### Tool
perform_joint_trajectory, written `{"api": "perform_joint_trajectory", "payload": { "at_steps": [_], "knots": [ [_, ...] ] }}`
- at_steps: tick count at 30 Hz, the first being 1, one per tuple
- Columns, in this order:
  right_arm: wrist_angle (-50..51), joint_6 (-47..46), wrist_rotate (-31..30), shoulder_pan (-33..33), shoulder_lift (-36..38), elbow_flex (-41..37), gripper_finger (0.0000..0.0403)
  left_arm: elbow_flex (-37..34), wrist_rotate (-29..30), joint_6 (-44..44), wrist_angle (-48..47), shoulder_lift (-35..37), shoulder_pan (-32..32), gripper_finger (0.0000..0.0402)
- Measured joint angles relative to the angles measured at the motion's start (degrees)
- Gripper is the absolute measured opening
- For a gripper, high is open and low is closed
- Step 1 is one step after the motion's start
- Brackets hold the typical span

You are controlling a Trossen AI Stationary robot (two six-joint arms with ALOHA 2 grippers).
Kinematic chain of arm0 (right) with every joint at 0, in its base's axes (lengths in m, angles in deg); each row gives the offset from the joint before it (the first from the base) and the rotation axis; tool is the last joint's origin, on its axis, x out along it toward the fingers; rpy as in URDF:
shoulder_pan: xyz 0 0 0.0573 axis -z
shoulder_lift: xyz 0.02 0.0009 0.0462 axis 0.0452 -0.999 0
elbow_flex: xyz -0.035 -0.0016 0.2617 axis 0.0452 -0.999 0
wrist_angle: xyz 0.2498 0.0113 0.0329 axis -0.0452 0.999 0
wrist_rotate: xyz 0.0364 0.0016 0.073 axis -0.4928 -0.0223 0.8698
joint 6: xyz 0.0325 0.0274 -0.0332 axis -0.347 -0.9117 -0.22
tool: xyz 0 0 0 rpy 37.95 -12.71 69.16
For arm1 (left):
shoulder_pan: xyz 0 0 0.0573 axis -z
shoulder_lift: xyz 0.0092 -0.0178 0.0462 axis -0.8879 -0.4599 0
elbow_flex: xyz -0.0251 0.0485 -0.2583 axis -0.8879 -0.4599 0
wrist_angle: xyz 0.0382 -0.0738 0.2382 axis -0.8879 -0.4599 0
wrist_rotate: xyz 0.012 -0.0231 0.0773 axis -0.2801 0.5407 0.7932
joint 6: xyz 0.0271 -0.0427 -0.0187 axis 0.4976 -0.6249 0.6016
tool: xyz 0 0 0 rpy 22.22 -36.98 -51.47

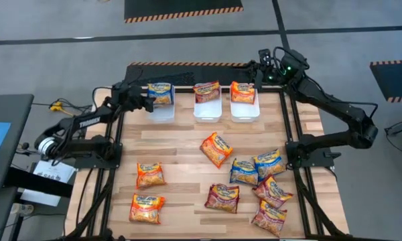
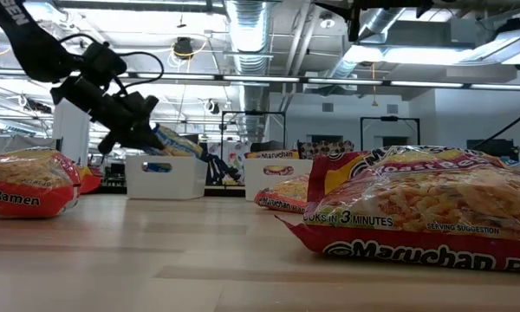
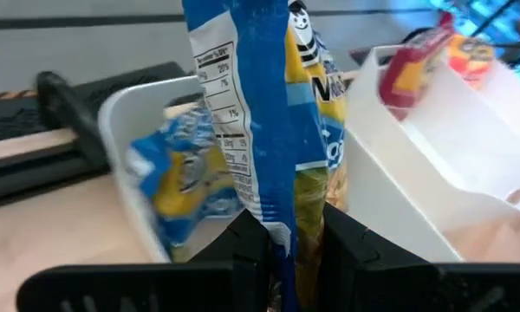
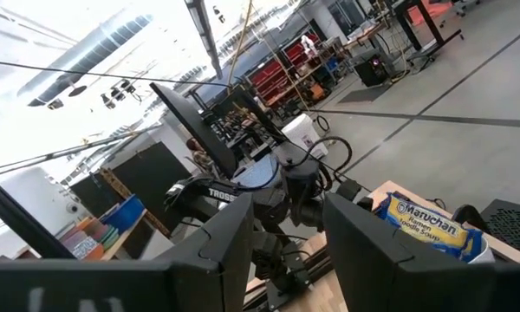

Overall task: Sort Maruchan noodles
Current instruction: Put the blue noodle pack into the left white bin

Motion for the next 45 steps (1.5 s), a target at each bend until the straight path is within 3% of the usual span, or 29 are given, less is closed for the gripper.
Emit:
{"api": "perform_joint_trajectory", "payload": {
  "at_steps": [8, 16, 23, 38, 45],
  "knots": [
    [0.04, -0.39, 0.00, -0.17, 0.00, 0.00, 0.0168, 0.00, -1.48, 1.19, 0.70, -0.78, 0.02, 0.0071],
    [0.04, -0.42, 0.00, -0.17, 0.00, 0.00, 0.0168, 0.00, -5.56, 1.08, -4.76, -0.78, 0.04, 0.0143],
    [0.02, -0.42, 0.07, -0.17, 0.00, 0.00, 0.0168, 0.00, -5.78, -0.24, -10.02, -0.77, 0.02, 0.0197],
    [0.07, -0.37, 1.36, -0.17, 0.00, 0.00, 0.0168, 0.02, -10.25, -3.88, -10.72, 0.88, -1.91, 0.0203],
    [0.07, -0.37, 1.36, -0.17, 0.00, 0.00, 0.0168, 0.02, -8.62, -0.75, -11.17, 1.14, -2.39, 0.0184]
  ]
}}
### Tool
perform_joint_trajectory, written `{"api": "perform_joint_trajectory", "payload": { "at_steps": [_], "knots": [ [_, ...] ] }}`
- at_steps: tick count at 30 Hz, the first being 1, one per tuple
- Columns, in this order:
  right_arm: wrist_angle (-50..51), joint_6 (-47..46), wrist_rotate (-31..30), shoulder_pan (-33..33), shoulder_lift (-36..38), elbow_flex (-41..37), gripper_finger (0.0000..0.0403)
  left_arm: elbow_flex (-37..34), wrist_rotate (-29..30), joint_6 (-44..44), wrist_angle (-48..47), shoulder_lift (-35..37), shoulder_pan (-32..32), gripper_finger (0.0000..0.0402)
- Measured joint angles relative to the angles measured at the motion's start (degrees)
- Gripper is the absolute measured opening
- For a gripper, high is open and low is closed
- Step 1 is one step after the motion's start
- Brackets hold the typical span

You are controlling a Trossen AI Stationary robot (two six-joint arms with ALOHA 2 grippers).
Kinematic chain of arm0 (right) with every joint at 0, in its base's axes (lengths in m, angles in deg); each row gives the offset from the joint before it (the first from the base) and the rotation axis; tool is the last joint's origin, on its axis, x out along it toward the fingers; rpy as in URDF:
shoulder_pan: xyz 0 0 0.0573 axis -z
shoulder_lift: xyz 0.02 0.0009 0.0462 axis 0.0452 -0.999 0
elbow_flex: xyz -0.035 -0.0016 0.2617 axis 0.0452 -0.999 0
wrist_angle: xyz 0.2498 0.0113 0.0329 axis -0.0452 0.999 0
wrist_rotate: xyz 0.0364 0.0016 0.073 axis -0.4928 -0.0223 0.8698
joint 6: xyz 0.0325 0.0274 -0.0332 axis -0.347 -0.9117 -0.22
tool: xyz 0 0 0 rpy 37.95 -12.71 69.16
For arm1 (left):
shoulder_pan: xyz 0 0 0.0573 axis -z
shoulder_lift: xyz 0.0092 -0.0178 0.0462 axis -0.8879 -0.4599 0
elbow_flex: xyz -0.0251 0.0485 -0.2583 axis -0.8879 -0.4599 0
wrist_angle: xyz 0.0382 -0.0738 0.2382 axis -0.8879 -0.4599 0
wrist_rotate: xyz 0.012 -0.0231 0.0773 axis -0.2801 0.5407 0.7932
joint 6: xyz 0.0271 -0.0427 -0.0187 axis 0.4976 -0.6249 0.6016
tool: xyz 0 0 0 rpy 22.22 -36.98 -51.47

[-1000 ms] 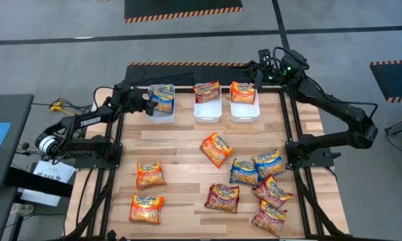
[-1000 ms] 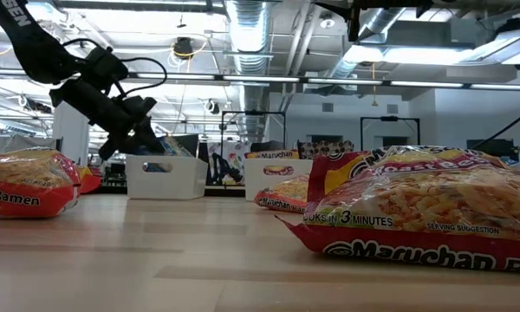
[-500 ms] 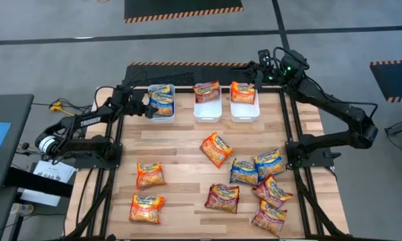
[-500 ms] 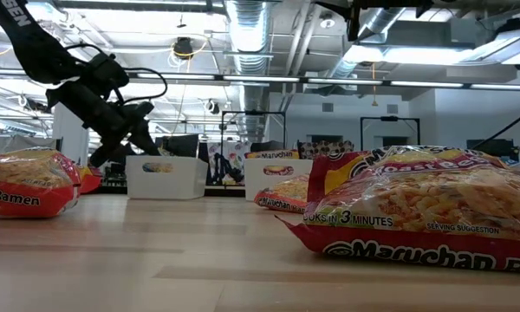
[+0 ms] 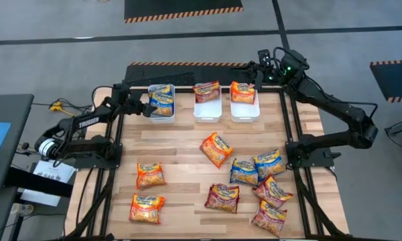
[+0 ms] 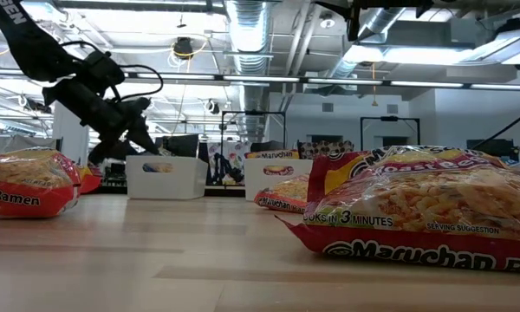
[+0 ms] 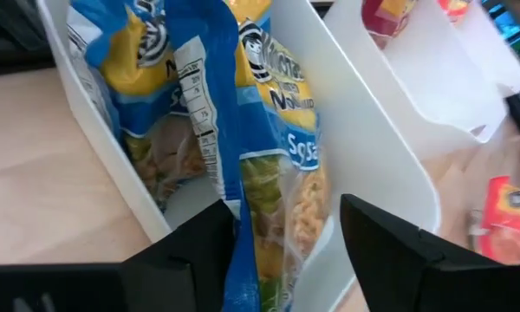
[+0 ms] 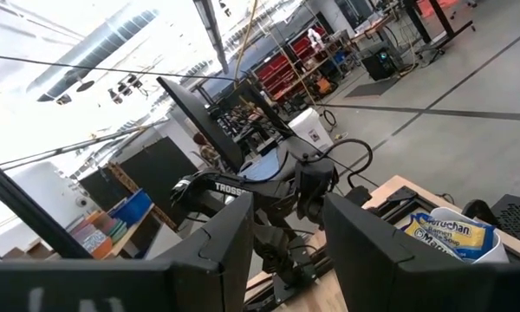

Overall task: Sort Maruchan noodles
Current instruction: Put the blue noodle pack into the left white bin

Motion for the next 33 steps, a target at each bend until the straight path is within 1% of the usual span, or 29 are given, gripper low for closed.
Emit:
{"api": "perform_joint_trajectory", "payload": {
  "at_steps": [2, 5, 10, 11, 18, 22, 27, 33],
  "knots": [
    [0.00, -0.02, 0.00, 0.00, 0.00, 0.00, 0.0168, 0.00, 2.43, 0.81, -0.06, 0.00, 0.47, 0.0163],
    [0.00, -0.02, 0.00, 0.00, 0.00, 0.00, 0.0168, 0.00, 5.09, 2.84, -0.05, 0.00, 1.17, 0.0119],
    [0.00, -0.02, -0.02, 0.00, 0.00, 0.00, 0.0168, 0.00, 5.61, 5.30, 0.62, -0.02, 1.56, 0.0024],
    [0.00, -0.02, -0.02, 0.00, 0.00, 0.00, 0.0168, 0.00, 5.77, 5.60, 0.79, -0.02, 1.55, 0.0013],
    [0.00, -0.03, -0.04, 0.00, 0.00, 0.00, 0.0168, 0.01, 5.80, 7.07, 4.33, -0.04, 1.59, 0.0003],
    [-0.02, -0.04, -0.04, 0.00, 0.00, 0.00, 0.0168, 0.02, 6.05, 13.35, 6.87, -0.04, 3.05, 0.0002],
    [-0.02, -0.04, -0.05, 0.00, 0.00, 0.00, 0.0168, 0.02, 10.13, 17.13, 9.42, -0.07, 4.96, 0.0001],
    [-0.03, -0.04, -0.07, 0.00, 0.00, 0.00, 0.0168, 0.04, 12.67, 14.88, 16.30, -0.07, 5.30, 0.0000]
  ]
}}
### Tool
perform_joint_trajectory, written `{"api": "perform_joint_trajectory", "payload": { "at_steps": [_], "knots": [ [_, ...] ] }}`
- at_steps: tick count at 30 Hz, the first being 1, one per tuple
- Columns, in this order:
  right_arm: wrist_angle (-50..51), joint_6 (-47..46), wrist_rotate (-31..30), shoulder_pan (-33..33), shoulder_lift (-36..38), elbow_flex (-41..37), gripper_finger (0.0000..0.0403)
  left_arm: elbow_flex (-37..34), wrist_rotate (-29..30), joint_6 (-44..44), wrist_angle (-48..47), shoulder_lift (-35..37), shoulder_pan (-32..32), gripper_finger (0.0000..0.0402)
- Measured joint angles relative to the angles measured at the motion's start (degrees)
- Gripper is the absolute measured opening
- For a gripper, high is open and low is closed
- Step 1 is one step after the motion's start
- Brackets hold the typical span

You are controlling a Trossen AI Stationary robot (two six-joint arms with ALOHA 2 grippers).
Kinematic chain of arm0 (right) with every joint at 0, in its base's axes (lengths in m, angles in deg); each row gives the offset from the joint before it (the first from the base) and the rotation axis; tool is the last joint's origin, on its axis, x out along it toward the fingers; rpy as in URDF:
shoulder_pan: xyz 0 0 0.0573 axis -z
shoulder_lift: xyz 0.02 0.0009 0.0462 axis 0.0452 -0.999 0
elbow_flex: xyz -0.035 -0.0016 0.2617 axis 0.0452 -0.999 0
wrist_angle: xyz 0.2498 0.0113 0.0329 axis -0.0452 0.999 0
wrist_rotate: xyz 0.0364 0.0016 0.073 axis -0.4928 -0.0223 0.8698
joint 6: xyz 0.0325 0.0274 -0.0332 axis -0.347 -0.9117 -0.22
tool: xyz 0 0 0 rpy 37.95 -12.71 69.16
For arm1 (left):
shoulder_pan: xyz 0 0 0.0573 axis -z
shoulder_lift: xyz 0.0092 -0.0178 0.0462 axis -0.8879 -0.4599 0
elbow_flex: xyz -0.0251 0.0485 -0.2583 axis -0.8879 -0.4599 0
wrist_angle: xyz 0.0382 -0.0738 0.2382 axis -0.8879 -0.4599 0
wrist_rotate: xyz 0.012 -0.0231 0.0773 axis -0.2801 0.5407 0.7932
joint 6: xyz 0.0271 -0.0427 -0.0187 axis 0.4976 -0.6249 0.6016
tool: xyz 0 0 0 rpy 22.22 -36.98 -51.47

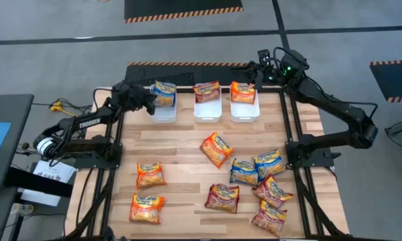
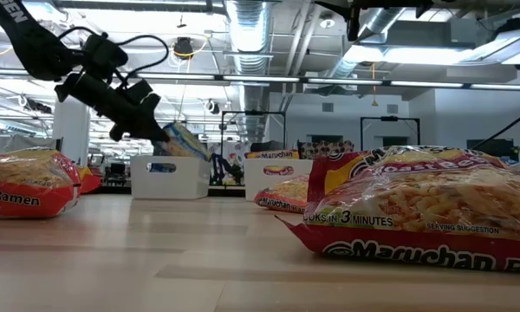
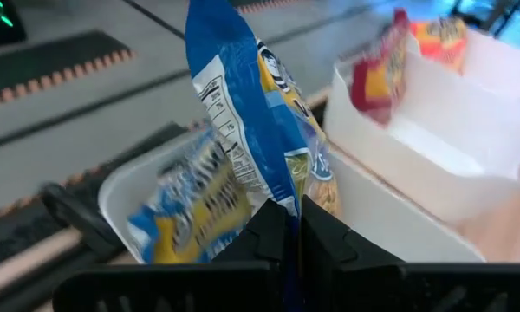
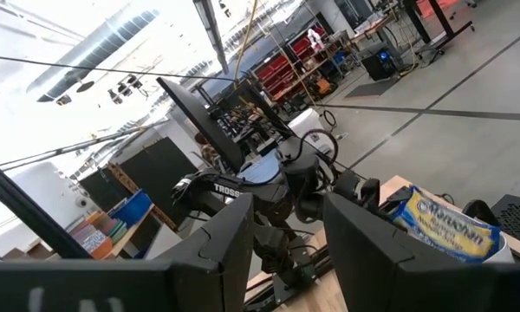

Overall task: Sort Maruchan noodles
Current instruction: Put the blue noodle pack into the left white bin

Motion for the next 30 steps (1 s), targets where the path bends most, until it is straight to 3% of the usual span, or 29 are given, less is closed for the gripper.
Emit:
{"api": "perform_joint_trajectory", "payload": {
  "at_steps": [8, 16, 30],
  "knots": [
    [-0.02, 0.00, -0.02, 0.13, 0.00, 0.00, 0.0168, 0.03, 1.07, -1.10, -3.03, -1.07, 0.00, 0.0002],
    [-0.04, 0.00, -0.04, 0.13, 0.00, 0.00, 0.0168, 0.03, 2.79, -7.73, -0.05, -5.39, -0.02, 0.0031],
    [-0.03, -0.02, -0.03, 0.07, -0.02, 0.00, 0.0168, 0.03, -5.52, -12.92, -4.06, -8.20, -0.11, 0.0136]
  ]
}}
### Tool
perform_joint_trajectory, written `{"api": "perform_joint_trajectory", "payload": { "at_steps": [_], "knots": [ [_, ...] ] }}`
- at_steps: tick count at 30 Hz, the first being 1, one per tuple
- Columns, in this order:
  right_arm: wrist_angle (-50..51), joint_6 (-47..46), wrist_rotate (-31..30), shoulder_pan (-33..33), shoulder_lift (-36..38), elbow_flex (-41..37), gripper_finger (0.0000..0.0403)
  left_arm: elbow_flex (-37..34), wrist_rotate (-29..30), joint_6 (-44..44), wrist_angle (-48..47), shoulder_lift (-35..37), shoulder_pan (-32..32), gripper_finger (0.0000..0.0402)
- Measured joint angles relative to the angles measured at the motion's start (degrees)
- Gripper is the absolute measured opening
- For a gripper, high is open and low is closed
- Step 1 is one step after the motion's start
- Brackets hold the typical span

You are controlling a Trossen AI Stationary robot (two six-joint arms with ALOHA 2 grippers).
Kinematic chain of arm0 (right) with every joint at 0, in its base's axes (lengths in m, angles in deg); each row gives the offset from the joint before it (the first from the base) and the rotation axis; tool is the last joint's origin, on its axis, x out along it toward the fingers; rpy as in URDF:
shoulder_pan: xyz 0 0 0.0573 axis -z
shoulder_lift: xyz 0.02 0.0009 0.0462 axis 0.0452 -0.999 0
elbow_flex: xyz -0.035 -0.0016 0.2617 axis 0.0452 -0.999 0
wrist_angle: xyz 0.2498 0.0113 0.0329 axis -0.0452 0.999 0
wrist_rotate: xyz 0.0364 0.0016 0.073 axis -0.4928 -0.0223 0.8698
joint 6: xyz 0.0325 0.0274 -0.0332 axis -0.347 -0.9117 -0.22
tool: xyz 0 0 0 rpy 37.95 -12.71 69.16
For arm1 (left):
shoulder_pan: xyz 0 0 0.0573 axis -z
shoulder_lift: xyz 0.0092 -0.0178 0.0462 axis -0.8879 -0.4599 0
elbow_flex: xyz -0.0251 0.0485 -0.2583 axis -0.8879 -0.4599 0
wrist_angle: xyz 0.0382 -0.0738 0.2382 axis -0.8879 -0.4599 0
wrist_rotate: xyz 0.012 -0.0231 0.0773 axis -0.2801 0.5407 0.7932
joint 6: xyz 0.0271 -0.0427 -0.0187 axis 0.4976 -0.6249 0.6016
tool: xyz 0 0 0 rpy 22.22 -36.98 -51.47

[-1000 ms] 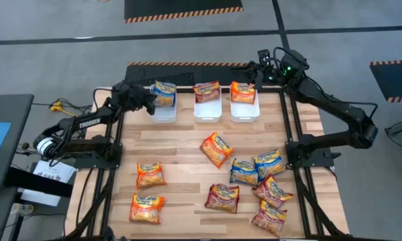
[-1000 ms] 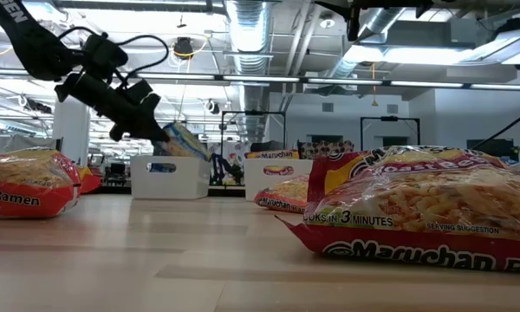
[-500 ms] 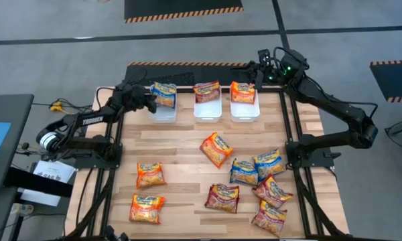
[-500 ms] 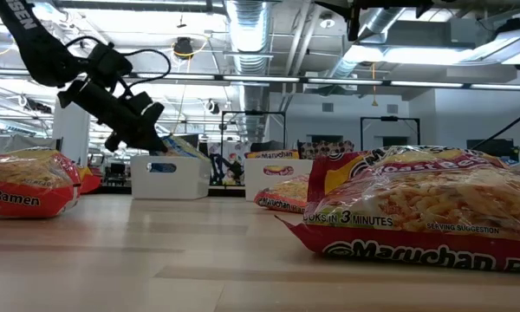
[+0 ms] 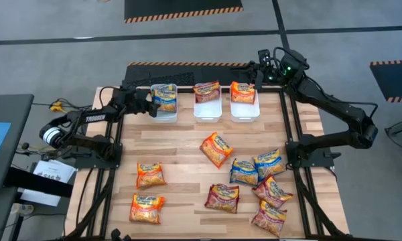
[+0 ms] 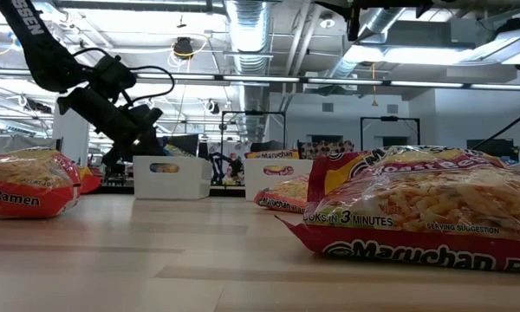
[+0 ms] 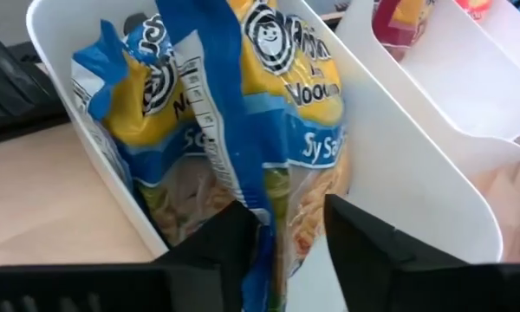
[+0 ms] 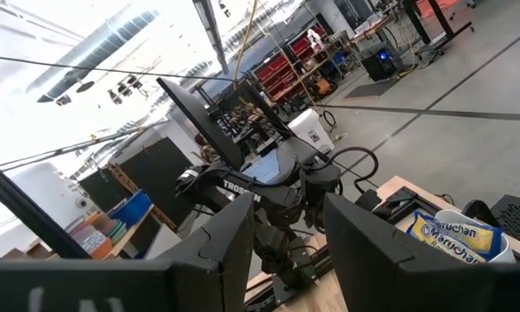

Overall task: Sort Maruchan noodles
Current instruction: Put the blue noodle pack into the left white bin, then put the orange noodle pack into the right white bin

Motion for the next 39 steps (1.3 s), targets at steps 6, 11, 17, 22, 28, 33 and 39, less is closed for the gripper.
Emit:
{"api": "perform_joint_trajectory", "payload": {
  "at_steps": [6, 11, 17, 22, 28, 33, 39],
  "knots": [
    [0.01, 0.00, 0.03, 0.00, 0.00, 0.00, 0.0168, 0.00, -0.05, -2.66, -0.67, 0.46, -0.22, 0.0185],
    [0.01, 0.04, 0.05, -0.01, 0.00, 0.00, 0.0168, 0.00, -0.16, -2.88, -2.22, 2.79, -1.57, 0.0198],
    [0.04, 0.26, 0.16, -0.02, 0.00, 0.00, 0.0168, 0.00, -0.20, -5.04, -4.96, 6.12, -3.34, 0.0199],
    [0.06, 0.36, 0.27, -0.02, 0.00, 0.00, 0.0168, -0.01, -5.37, -7.14, -7.61, 9.37, -3.95, 0.0199],
    [0.06, 0.48, 0.27, -0.01, 0.00, 0.00, 0.0168, 0.57, -14.74, -12.75, -4.12, 12.33, -1.59, 0.0199],
    [0.00, 0.48, 0.24, 0.00, -0.18, 0.00, 0.0168, 3.86, -10.16, -8.61, -7.32, 12.33, 0.97, 0.0199],
    [0.10, 0.46, 0.21, -0.52, -0.24, 0.00, 0.0168, 6.47, -9.30, -8.15, -14.34, 12.33, 0.91, 0.0199]
  ]
}}
